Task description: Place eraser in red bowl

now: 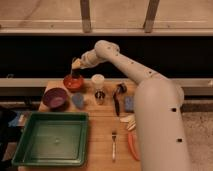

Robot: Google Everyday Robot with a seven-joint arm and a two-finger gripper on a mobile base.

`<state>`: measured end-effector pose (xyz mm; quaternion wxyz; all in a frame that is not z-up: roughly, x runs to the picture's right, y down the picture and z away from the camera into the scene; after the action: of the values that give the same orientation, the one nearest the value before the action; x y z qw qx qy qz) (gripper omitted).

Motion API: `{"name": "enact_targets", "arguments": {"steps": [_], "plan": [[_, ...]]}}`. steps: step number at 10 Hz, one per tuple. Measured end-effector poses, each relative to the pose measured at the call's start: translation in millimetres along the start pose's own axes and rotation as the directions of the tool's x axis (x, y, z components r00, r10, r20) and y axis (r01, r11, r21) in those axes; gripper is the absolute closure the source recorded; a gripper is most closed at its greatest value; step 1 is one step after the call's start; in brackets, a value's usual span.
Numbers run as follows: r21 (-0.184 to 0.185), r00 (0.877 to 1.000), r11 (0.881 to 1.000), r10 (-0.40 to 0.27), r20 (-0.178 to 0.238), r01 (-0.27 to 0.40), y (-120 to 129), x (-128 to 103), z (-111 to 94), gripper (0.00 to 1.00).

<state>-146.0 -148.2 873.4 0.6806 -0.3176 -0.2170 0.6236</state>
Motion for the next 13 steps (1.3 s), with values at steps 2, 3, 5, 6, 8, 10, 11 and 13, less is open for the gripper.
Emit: {"name": "enact_targets", "arguments": {"steps": [2,3,5,6,8,10,11,13], "plan": [[-0.041,1.0,0.999,0.001,-0.026,-0.002,7.8,-1.2,22.9,0.99],[-0.067,0.999,0.998,-0.002,-0.047,-0.001,16.3,1.7,36.9,0.91],[-0.079,0.998,0.997,-0.003,-0.061,-0.002,18.4,4.1,42.0,0.81],[-0.078,0.998,0.997,-0.002,-0.062,-0.003,17.8,4.5,42.1,0.81],[-0.078,0.998,0.997,-0.003,-0.062,-0.002,17.8,4.7,42.3,0.85],[-0.077,0.998,0.997,-0.002,-0.062,-0.002,17.6,4.5,41.9,0.81],[-0.077,0.998,0.997,-0.002,-0.062,-0.003,17.4,4.7,42.0,0.73],[-0.077,0.998,0.997,-0.001,-0.061,-0.003,16.7,4.7,41.5,0.51]]}}
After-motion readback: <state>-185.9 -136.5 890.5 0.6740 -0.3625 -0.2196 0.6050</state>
